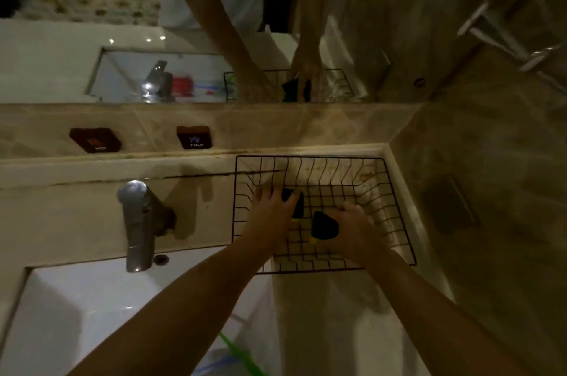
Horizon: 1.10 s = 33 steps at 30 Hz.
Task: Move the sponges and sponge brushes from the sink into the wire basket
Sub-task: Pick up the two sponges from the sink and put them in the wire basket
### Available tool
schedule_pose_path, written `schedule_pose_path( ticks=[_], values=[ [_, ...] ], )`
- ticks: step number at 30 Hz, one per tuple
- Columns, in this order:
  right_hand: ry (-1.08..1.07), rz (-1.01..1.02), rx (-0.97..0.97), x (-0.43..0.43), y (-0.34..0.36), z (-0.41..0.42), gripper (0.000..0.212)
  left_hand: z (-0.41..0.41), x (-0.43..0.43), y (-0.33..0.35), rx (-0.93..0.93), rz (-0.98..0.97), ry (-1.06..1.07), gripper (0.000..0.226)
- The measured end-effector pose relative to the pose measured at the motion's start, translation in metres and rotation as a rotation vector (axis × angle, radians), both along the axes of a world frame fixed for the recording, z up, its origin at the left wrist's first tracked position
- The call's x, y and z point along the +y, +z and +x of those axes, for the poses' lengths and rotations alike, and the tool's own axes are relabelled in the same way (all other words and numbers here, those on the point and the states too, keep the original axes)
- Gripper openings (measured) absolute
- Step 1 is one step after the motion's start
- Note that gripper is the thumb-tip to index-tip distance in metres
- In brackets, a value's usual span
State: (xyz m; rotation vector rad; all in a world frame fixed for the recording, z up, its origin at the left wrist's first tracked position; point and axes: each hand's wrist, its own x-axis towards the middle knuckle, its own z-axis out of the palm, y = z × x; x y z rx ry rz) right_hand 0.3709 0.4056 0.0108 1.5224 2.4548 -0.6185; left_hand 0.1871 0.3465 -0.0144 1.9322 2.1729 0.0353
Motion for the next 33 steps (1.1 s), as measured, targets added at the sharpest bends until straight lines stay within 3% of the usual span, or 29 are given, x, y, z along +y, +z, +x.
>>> schedule_pose_path(
  ticks=[6, 13, 16, 19, 22, 24, 27, 30, 33],
  values=[
    [-0.011, -0.082, -0.099, 0.027, -0.013, -0.011, 0.074, -0.013, 0.034, -0.023, -0.085, -0.112, 0.067, 0.093],
    [-0.01, -0.122, -0.084, 0.049, -0.012, -0.037, 0.067, -0.019, 0.052, -0.021, -0.287, -0.317, 0.158, 0.085],
    [0.019, -0.14, -0.006, 0.053, -0.009, -0.046, 0.063, -0.025, 0.047, -0.013, -0.407, -0.227, 0.19, 0.078],
    [0.06, -0.107, 0.017, 0.053, -0.002, -0.052, 0.056, -0.036, 0.026, 0.001, -0.549, 0.082, 0.294, 0.056],
    [0.102, -0.085, -0.154, 0.058, 0.007, -0.055, 0.052, -0.046, -0.002, 0.006, -0.335, 0.326, 0.481, 0.056],
    [0.109, -0.081, -0.265, 0.062, 0.016, -0.059, 0.05, -0.046, -0.022, 0.003, -0.382, 0.283, 0.628, 0.071],
    [0.122, -0.002, -0.205, 0.059, 0.025, -0.068, 0.037, -0.038, -0.042, -0.005, -0.599, 0.13, 0.719, 0.077],
    [0.193, 0.091, -0.09, 0.046, 0.026, -0.085, 0.038, -0.028, -0.048, -0.015, -0.655, 0.122, 0.721, 0.062],
    [0.212, 0.053, 0.085, 0.033, 0.018, -0.105, 0.046, -0.026, -0.049, -0.02, -0.717, 0.141, 0.737, 0.034]
  ],
)
